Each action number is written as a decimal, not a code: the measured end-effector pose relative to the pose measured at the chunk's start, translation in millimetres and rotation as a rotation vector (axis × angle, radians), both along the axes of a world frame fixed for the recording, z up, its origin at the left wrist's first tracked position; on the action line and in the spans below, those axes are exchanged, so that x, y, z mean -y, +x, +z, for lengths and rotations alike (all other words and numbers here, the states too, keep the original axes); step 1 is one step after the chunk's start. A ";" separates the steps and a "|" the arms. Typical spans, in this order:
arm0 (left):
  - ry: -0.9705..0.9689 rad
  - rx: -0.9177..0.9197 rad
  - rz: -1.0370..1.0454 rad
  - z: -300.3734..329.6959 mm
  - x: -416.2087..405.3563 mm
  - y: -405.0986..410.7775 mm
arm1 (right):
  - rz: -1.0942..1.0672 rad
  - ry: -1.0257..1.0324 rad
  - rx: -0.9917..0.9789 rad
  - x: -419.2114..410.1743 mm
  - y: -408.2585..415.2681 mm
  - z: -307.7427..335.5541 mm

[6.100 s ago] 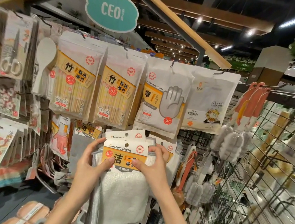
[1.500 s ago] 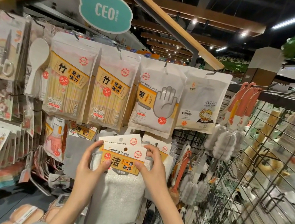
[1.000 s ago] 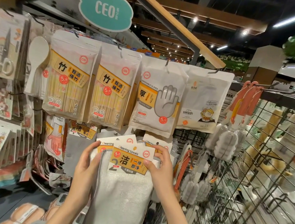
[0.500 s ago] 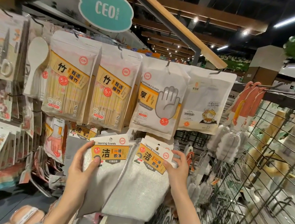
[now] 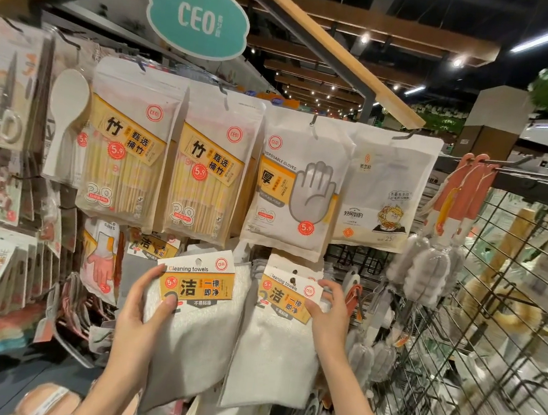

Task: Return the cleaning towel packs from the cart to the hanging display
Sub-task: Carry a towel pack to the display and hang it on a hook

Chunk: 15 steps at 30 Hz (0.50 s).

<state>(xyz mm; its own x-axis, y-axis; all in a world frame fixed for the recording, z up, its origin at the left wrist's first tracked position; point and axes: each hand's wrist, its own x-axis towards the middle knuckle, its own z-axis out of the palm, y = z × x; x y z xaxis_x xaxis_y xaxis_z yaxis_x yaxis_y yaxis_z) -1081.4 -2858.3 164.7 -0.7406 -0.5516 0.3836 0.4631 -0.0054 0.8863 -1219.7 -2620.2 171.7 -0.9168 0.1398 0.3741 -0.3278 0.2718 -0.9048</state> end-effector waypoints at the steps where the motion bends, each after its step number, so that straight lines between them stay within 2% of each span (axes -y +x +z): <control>1: -0.004 0.000 0.003 0.0 -0.3 0.1 | -0.010 0.007 -0.001 1.0 -1.6 0.2; 9: -0.001 -0.002 0.007 1.9 -0.5 2.0 | -0.106 0.291 -0.110 6.3 -5.1 -7.1; 15: 0.007 -0.001 0.007 0.9 -3.1 1.4 | 0.021 0.558 -0.171 2.8 -6.3 -19.7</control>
<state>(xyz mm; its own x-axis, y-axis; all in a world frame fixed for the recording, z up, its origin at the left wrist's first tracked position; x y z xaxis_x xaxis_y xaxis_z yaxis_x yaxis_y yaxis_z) -1080.0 -2855.2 165.6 -0.7359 -0.5599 0.3807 0.4644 -0.0083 0.8856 -1225.9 -2623.0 152.0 -0.8375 -0.1385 0.5285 -0.4667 0.6843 -0.5603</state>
